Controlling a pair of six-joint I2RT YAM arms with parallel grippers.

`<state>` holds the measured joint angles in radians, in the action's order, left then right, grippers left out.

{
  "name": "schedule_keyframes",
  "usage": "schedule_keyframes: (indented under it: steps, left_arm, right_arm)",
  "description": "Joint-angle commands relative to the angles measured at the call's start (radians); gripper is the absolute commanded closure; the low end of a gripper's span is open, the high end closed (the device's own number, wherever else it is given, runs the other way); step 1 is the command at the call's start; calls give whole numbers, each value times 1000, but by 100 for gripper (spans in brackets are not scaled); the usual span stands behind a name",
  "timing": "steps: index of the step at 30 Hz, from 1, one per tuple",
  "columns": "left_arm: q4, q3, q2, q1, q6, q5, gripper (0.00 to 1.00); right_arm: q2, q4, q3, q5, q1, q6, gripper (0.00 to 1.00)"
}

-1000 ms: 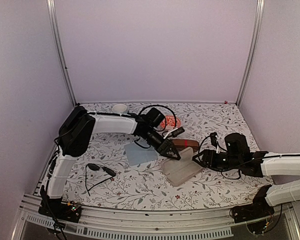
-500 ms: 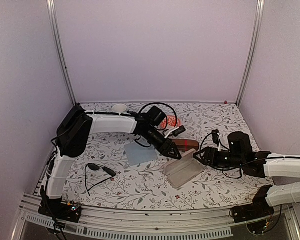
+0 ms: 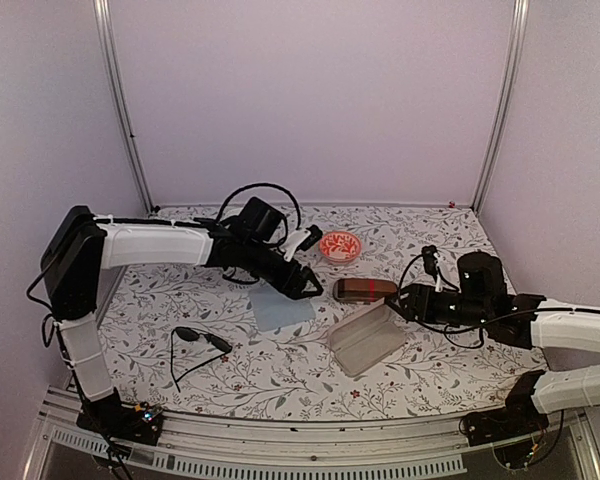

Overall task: Organize the sunglasses
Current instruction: Place the sunglasses case at the center of the board, then move the glasses cleaning cloth to the center of the board.

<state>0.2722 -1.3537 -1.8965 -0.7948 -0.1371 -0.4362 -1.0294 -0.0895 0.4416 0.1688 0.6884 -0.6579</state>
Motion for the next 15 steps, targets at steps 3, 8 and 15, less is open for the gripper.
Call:
schedule_keyframes:
  steps: [3, 8, 15]
  left_arm:
    - [-21, 104, 9, 69, -30, 224, 32]
    - [-13, 152, -12, 71, -35, 237, 32]
    - [-30, 233, -15, 71, -70, 215, 31]
  right_arm:
    - [-62, -12, 54, -4, 15, 37, 36]
    - [-88, -21, 56, 2, 20, 31, 37]
    - [-102, -26, 54, 0, 22, 25, 37]
